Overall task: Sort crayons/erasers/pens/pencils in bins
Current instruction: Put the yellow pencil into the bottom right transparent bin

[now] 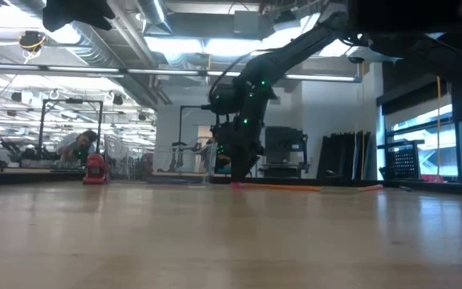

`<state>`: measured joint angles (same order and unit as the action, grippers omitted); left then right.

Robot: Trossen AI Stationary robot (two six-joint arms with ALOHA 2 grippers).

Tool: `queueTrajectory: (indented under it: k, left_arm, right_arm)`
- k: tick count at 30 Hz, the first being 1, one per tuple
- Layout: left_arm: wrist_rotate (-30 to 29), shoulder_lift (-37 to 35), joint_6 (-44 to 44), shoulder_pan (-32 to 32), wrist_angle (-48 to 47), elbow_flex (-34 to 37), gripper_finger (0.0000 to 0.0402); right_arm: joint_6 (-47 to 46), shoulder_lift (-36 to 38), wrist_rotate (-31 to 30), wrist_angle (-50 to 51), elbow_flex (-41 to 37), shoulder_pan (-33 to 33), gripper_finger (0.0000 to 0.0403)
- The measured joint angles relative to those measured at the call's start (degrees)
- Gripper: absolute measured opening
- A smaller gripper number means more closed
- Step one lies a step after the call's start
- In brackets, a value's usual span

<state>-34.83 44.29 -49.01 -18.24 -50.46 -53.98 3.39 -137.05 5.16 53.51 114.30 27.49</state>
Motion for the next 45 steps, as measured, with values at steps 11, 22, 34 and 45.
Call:
queueTrajectory:
  k: [11, 22, 34, 45]
  left_arm:
    - [0.0, 0.0, 0.0, 0.0, 0.0, 0.0, 0.0097]
    - [0.0, 0.0, 0.0, 0.0, 0.0, 0.0, 0.0097]
    - [0.0, 0.0, 0.0, 0.0, 0.0, 0.0, 0.0097]
    - [0.0, 0.0, 0.0, 0.0, 0.0, 0.0, 0.0097]
  right_arm:
    - [0.3, 0.0, -2.1, -0.8, 0.0, 0.0, 0.0113]
    - [5.8, 0.4, -2.4, 1.1, -1.3, 0.5, 0.0113]
    - [4.8, -0.1, -2.8, 1.3, 0.9, 0.5, 0.0113]
    - [12.7, -0.2, -2.7, 8.6, 7.3, 0.8, 0.0113]
